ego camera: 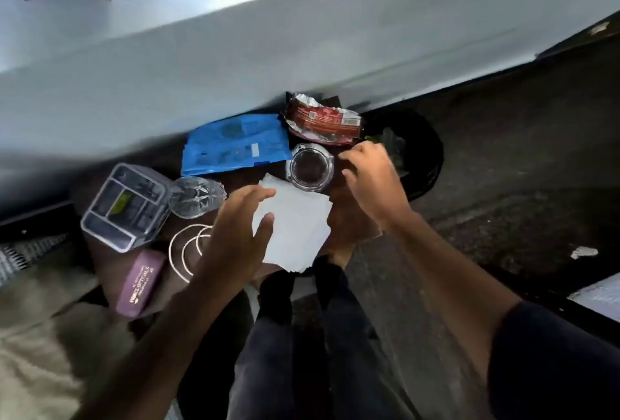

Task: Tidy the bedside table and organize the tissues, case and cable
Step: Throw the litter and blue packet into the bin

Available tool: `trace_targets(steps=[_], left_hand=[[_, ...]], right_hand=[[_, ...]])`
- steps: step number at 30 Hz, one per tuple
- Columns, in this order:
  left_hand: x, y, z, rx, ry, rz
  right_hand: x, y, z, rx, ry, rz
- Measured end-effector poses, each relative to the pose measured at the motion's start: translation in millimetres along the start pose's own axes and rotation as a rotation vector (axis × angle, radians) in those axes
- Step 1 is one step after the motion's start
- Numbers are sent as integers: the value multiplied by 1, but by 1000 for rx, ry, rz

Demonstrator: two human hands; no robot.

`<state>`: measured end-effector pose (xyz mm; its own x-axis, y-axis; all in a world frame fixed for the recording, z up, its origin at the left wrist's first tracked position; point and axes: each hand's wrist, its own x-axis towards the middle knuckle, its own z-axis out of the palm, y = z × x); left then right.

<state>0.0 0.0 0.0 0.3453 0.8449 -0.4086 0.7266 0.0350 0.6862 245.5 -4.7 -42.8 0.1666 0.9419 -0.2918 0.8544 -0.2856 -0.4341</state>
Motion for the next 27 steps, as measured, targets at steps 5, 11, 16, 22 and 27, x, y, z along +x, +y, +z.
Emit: trace_targets(steps=[5, 11, 16, 22, 27], left_hand=[[38, -11, 8, -38, 39, -36], [52, -14, 18, -121, 4, -73], [62, -6, 27, -229, 17, -209], [74, 8, 43, -217, -20, -170], [85, 32, 64, -249, -103, -138]], right_hand=[[34, 16, 16, -139, 114, 45], [66, 37, 36, -4, 53, 234], [74, 43, 46, -12, 124, 197], [69, 55, 49, 238, 221, 234], [33, 75, 35, 332, 384, 364]])
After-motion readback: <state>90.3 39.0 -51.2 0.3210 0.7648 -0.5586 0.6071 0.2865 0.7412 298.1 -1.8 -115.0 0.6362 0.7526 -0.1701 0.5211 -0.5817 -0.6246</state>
